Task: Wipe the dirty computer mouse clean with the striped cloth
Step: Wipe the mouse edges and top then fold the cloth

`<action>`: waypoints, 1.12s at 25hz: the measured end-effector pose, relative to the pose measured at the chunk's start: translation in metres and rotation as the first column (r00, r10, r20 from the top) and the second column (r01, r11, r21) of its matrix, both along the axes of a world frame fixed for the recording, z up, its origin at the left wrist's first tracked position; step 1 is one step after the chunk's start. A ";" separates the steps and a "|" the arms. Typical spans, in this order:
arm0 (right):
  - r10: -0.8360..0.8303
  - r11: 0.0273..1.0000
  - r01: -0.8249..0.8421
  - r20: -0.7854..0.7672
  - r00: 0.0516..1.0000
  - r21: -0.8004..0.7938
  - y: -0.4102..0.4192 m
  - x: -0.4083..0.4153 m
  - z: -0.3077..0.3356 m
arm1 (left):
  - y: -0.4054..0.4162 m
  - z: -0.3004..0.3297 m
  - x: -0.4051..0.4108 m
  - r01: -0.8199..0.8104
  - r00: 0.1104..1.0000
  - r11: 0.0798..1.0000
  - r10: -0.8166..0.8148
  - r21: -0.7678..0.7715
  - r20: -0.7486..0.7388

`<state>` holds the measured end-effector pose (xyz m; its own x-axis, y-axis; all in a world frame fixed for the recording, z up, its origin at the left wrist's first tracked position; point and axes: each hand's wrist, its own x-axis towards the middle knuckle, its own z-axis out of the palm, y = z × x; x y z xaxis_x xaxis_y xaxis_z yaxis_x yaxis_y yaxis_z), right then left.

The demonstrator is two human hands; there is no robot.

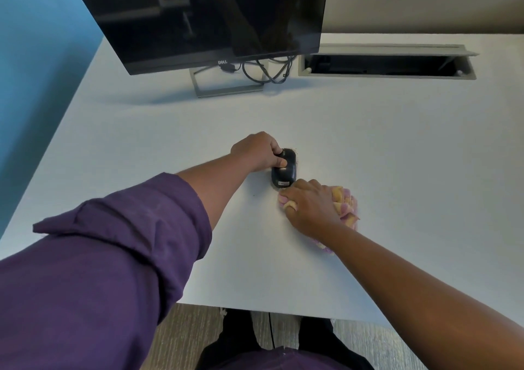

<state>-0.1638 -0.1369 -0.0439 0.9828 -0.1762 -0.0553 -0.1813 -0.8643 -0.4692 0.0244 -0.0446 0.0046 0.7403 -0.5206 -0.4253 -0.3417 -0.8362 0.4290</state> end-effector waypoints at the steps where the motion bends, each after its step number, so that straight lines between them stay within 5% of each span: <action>1: 0.004 1.000 -0.003 -0.012 1.000 0.021 0.000 0.001 0.003 | 0.000 0.001 -0.003 0.003 1.000 1.000 -0.003 0.004 0.017; 6: -0.282 0.895 0.256 0.020 0.959 0.365 -0.003 0.006 0.032 | 0.005 0.003 -0.014 -0.032 0.997 0.998 0.035 -0.055 0.062; 8: -0.465 0.675 0.376 -0.030 0.885 0.635 -0.003 0.012 0.050 | 0.006 0.007 -0.021 -0.164 0.983 0.949 0.180 -0.269 0.033; 10: -0.541 0.426 0.363 -0.088 0.836 0.829 -0.001 0.022 0.068 | 0.008 0.018 -0.029 -0.319 0.946 0.799 0.239 -0.510 -0.218; 13: -0.482 -0.017 0.252 -0.229 0.846 0.967 0.009 0.039 0.085 | 0.028 0.039 -0.037 -0.381 0.810 0.726 -0.036 -0.572 -0.586; 15: -0.425 -0.187 0.237 -0.296 0.855 0.953 0.021 0.047 0.088 | 0.050 0.040 -0.037 -0.397 0.708 0.698 -0.182 -0.596 -0.683; 17: -0.434 -0.156 0.301 -0.339 0.835 0.941 0.032 0.053 0.085 | 0.069 0.042 -0.036 -0.455 0.726 0.653 -0.123 -0.606 -0.677; 20: -0.439 0.033 0.391 -0.338 0.832 0.920 0.043 0.057 0.075 | 0.087 0.042 -0.032 -0.552 0.770 0.617 0.119 -0.561 -0.627; 25: -0.476 0.232 0.428 -0.282 0.833 0.873 0.060 0.061 0.061 | 0.114 0.036 -0.035 -0.651 0.516 0.661 0.023 -0.374 -0.856; 28: -0.567 0.370 0.471 -0.207 0.797 0.801 0.072 0.061 0.056 | 0.116 0.030 -0.046 -0.750 0.385 0.560 -0.064 -0.352 -0.921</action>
